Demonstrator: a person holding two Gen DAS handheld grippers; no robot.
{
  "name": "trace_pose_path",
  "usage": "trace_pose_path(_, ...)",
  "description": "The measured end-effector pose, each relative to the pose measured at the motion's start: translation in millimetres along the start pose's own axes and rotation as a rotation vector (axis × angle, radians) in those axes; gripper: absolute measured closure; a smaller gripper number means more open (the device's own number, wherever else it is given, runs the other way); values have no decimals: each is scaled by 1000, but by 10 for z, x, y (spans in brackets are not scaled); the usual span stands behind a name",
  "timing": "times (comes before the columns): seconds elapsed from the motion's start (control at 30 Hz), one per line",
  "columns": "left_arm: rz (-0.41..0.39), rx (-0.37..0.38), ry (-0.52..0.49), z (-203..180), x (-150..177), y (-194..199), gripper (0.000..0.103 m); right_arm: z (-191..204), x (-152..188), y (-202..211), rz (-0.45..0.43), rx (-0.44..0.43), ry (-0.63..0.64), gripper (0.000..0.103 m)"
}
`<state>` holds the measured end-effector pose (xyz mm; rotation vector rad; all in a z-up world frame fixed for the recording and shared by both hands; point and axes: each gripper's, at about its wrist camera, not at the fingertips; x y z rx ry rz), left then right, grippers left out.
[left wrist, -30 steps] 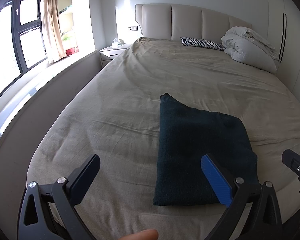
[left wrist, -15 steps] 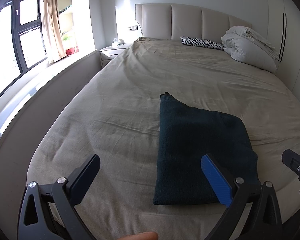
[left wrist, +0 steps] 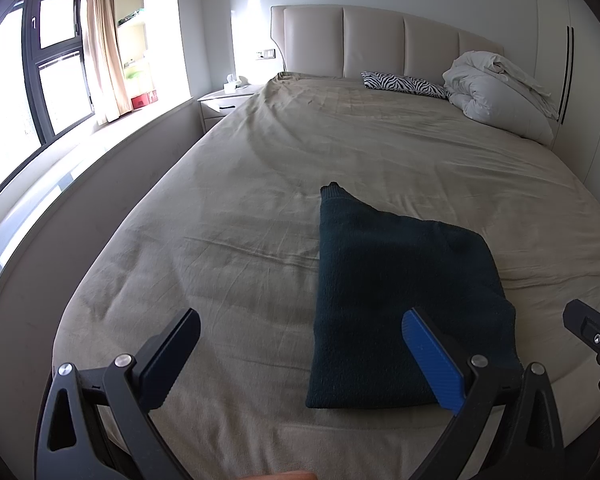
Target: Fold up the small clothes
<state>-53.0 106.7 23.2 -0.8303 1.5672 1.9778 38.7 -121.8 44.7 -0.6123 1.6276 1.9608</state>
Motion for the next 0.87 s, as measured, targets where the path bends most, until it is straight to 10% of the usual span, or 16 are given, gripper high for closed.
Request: trace_pose_path(0.87, 5, 8, -1, 23, 105, -35, 0, 11, 104, -5, 13, -12, -11, 0)
Point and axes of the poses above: each gripper's, at about its wrist camera, not at the fingertips, and y roughly against the way its jaws point, z to its left, x to its underside, and after that the axes turned 11 degrees about -x, right-handed
